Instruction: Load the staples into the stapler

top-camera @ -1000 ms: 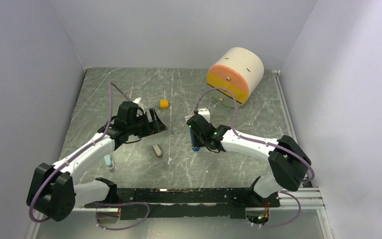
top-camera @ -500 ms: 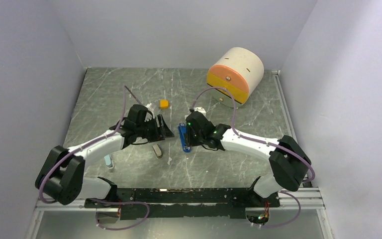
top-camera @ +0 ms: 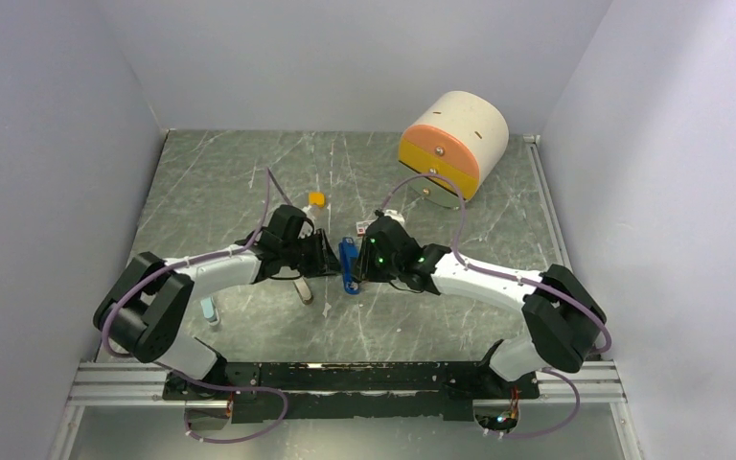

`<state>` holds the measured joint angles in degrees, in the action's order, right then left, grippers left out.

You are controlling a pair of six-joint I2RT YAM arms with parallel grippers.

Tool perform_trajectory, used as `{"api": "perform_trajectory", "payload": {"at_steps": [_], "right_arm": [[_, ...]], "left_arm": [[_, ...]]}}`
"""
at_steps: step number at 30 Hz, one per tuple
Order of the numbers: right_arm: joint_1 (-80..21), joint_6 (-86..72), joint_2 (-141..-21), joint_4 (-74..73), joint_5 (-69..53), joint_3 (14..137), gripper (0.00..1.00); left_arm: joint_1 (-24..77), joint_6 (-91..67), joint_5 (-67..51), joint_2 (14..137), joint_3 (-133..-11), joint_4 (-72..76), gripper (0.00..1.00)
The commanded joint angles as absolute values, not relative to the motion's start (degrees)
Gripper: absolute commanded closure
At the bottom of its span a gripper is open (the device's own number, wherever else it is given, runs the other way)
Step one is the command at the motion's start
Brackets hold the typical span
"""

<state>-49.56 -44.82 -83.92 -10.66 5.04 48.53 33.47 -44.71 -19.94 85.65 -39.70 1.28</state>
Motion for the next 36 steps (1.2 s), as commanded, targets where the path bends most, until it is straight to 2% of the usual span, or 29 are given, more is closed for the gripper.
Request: {"api": "perform_trajectory", "payload": {"at_steps": [1,12,19,21,31,36], "right_arm": [[-48.4,-47.3,-81.2,-4.8,2.7,48.2,0.99],[-46.8,-47.8,-81.2,-2.4,-1.6,47.0,1.00],[-45.9,-45.4,-81.5,-4.8,0.5,49.2,1.00],[-45.5,-44.4,-81.5,-6.1,2.2,50.5,1.00],[-42.9,-38.6,-82.1,-9.2,7.4,57.1,1.00],[-41.3,-33.5,-85.0,-8.6,9.4,62.1,0.96]], "left_arm": [[33.8,-44.6,-21.4,88.4,-41.1,6.0,0.67],[34.2,-44.3,-25.6,93.4,-41.1,10.3,0.68],[34.4,-41.5,-23.0,93.6,-40.8,6.6,0.92],[34.4,-40.7,-22.4,93.8,-40.7,5.8,0.95],[34.9,-38.6,-21.1,94.1,-41.0,3.7,0.94],[35.4,-37.8,-20.1,94.5,-40.9,3.5,0.92]]}}
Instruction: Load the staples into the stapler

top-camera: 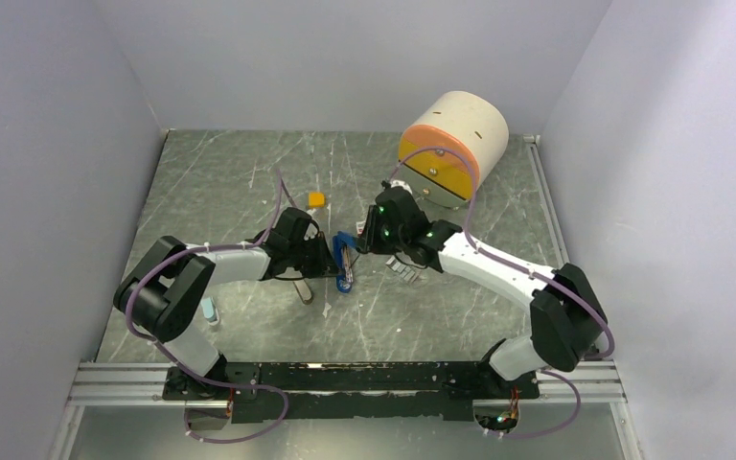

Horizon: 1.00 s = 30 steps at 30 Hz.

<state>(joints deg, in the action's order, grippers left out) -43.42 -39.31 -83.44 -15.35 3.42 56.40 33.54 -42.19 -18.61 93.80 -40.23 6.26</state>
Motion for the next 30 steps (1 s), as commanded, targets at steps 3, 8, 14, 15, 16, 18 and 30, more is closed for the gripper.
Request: {"api": "perform_trajectory", "payload": {"at_steps": [3,8,14,15,16,18,30], "right_arm": [[-40.4,-30.3,-87.3,-7.4,8.6,65.0,0.94],[-37.3,-28.0,-93.2,-7.1,0.6,70.1,0.92],[-36.1,-26.1,-99.2,-7.1,-4.0,74.5,0.87],[-35.9,-25.8,-99.8,-6.6,-4.4,74.9,0.86],[-35.8,-25.5,-100.5,-5.9,-4.7,75.3,0.86],[-35.6,-24.2,-102.0,-5.1,-5.2,76.2,0.84],[-35.5,-23.5,-109.4,-3.9,-9.1,81.1,0.71]], "left_arm": [[35.5,-37.3,-19.3,94.8,-40.8,3.2,0.92],[35.9,-36.3,-17.6,94.7,-40.7,3.2,0.92],[36.2,-35.5,-16.1,95.1,-40.0,3.7,0.92],[36.3,-35.2,-15.7,95.2,-39.9,3.8,0.92],[36.4,-34.6,-15.0,95.3,-39.9,3.7,0.92],[36.8,-33.7,-13.3,95.6,-40.0,3.1,0.93],[37.2,-35.0,-10.9,96.2,-38.8,3.7,0.87]]}}
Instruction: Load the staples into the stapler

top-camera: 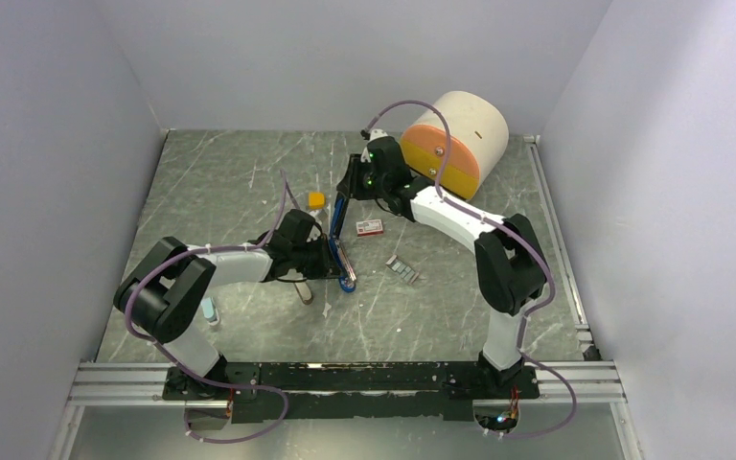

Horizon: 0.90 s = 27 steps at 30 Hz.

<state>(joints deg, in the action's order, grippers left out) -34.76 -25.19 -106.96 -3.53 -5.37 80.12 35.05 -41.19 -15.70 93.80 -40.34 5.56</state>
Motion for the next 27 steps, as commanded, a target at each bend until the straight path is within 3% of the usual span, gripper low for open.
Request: {"api": "perform_trajectory", "payload": {"at_steps": [1,18,27], "right_arm": [[-35.5,-23.6,-109.6,-4.1,-9.2,81.3,0.70],[-35.5,-25.6,-114.5,-8.6,-6.9,85.9,0.53],[-35.5,-25.7,-111.2,-9.9,-4.4,87.0,0.41]], "left_arm": [[37.2,-35.3,-10.9,96.2,-38.8,3.6,0.86],[37.1,-39.2,-10.1,98.5,-38.6,3.5,0.83],[35.9,-40.6,-10.7,98.4,-40.2,2.4,0.74]]}}
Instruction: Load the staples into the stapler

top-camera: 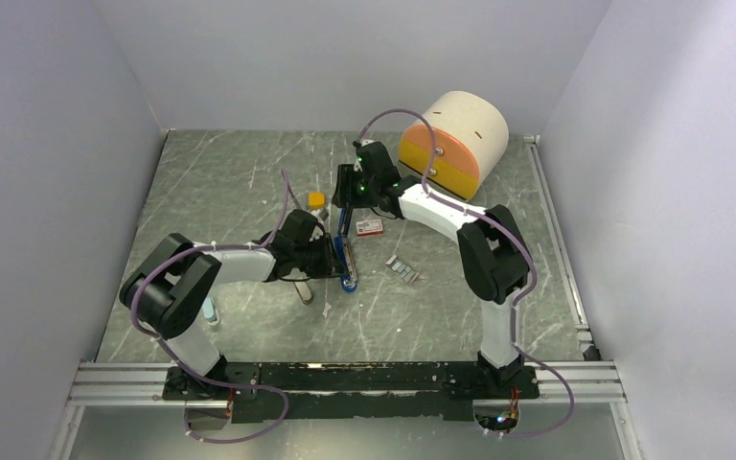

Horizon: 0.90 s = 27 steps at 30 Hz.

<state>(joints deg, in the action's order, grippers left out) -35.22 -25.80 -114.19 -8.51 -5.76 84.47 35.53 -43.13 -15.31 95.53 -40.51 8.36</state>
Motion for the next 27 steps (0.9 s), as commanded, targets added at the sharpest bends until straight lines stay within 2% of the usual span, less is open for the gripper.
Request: {"api": "perform_trajectory", "payload": {"at_steps": [1,3,7,17,24,27], "right_arm": [[-35.4,-25.8,-110.7,-10.3,-3.6,87.3,0.39],[-35.5,-25.7,-109.6,-10.6,-1.9,87.2,0.37],[-35.5,-25.8,-106.7,-10.1,1.9,85.7,0.36],[-35.5,-24.0,-97.7,-6.7,1.9,81.4,0.33],[-35.5,-24.1,-92.8,-6.7,0.5,78.3,0.33],[-35.5,-24.2,-91.3,-7.0,0.2,77.4,0.33]], "left_arm": [[35.8,-41.0,-10.1,98.7,-40.5,1.5,0.72],[35.5,-41.4,-8.6,99.5,-41.3,0.2,0.68],[34.8,-41.7,-6.3,100.6,-41.5,-2.0,0.65],[34.1,-41.8,-6.8,100.6,-40.8,-1.5,0.80],[33.8,-42.3,-6.1,102.4,-42.0,-4.6,0.83],[32.8,-42.7,-8.0,103.0,-41.7,-4.8,0.81]]}}
